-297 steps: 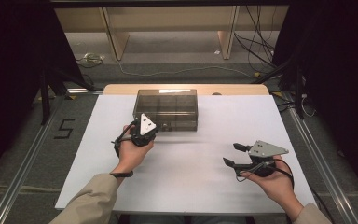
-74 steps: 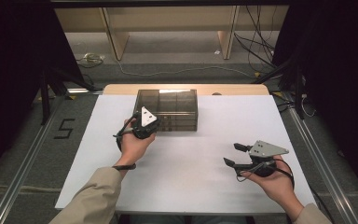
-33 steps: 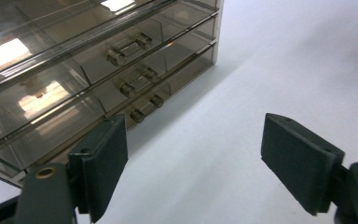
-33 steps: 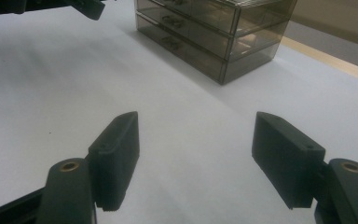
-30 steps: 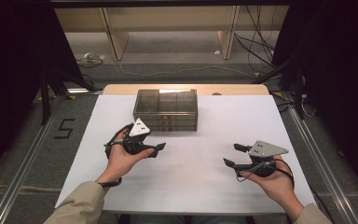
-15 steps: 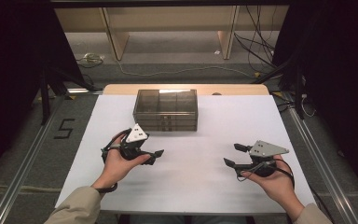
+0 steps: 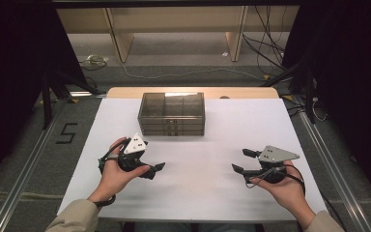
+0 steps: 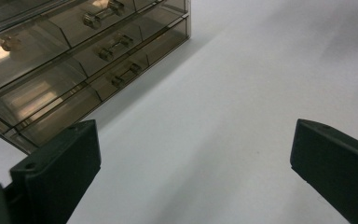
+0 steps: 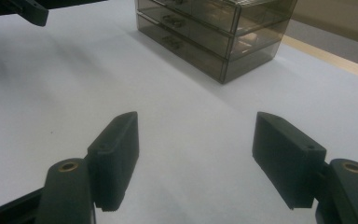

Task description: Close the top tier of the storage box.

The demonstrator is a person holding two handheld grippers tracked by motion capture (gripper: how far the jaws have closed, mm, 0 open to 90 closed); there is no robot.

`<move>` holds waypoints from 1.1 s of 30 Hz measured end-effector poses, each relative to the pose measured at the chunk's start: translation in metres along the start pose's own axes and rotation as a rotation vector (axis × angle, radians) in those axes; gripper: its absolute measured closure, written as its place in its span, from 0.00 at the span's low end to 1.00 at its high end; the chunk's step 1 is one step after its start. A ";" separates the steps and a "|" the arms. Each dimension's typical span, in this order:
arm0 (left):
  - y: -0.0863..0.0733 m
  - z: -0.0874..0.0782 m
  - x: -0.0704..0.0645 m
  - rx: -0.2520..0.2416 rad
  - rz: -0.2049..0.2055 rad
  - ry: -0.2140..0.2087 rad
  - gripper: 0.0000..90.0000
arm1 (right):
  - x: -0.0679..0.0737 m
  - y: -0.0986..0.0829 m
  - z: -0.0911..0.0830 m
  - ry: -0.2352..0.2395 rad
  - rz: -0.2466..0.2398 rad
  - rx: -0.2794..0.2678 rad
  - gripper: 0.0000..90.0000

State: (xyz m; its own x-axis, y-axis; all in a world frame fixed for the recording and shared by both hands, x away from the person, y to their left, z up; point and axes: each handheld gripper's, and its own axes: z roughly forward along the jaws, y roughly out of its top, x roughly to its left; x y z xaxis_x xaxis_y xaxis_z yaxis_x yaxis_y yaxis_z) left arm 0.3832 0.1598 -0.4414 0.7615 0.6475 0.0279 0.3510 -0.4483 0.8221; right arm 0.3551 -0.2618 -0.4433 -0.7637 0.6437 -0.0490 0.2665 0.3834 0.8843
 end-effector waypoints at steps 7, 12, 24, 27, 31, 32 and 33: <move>-0.004 -0.008 0.000 -0.009 0.004 0.000 0.00 | 0.000 0.000 0.000 0.001 -0.001 -0.002 0.36; -0.007 -0.012 0.001 -0.014 0.003 0.003 0.00 | 0.000 0.000 0.000 0.002 0.001 0.000 0.36; -0.016 -0.022 0.001 -0.003 0.007 0.015 0.00 | 0.000 0.000 0.000 0.003 0.001 0.001 0.36; -0.017 -0.025 0.001 0.002 0.013 0.025 0.00 | 0.000 0.000 0.000 0.003 0.002 0.000 0.36; -0.020 -0.029 0.003 0.002 0.006 0.028 0.00 | 0.000 0.000 0.000 0.004 0.002 0.002 0.36; -0.021 -0.029 0.003 -0.002 0.003 0.028 0.00 | 0.000 0.000 0.000 0.005 0.002 0.002 0.36; -0.021 -0.031 0.003 0.001 0.004 0.029 0.00 | 0.000 0.000 0.000 0.005 0.002 0.002 0.36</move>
State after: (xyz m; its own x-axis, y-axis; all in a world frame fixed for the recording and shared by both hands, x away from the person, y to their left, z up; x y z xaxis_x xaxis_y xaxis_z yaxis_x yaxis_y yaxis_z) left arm 0.3615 0.1904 -0.4414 0.7468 0.6634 0.0477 0.3488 -0.4517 0.8212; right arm 0.3549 -0.2615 -0.4437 -0.7662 0.6410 -0.0451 0.2691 0.3839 0.8833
